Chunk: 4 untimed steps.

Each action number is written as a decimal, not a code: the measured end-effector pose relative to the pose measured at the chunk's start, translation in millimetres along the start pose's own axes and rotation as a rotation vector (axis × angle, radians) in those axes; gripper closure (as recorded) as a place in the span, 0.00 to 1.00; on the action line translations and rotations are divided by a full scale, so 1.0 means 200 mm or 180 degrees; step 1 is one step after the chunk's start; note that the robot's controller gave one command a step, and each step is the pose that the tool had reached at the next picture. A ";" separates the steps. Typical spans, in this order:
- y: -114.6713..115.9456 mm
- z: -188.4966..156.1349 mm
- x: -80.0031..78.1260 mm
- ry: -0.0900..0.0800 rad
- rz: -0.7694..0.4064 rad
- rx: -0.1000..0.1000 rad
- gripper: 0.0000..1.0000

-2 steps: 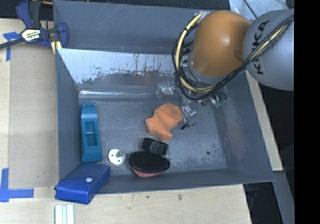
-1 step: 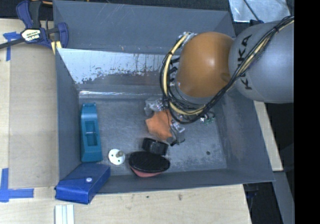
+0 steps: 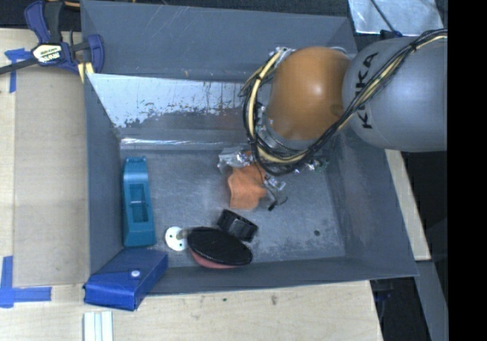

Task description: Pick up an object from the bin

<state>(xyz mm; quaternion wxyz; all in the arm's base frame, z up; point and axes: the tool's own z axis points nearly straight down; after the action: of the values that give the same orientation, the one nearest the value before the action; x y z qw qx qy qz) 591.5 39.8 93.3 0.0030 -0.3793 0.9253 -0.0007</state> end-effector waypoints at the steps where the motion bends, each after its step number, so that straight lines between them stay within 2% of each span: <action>1: 0.66 0.10 0.00 -0.0031 -0.0527 0.0007 1.00; 2: 0.65 0.10 0.00 -0.0029 -0.0518 0.0006 1.00; 4: 0.66 0.02 0.01 0.0008 -0.0515 -0.0012 1.00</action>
Offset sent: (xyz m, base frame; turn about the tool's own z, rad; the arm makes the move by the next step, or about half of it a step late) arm 0.0000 0.0000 0.0000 0.0000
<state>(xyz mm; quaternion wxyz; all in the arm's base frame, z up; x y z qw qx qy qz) 497.8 131.6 88.6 0.0011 -0.4528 0.8916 0.0003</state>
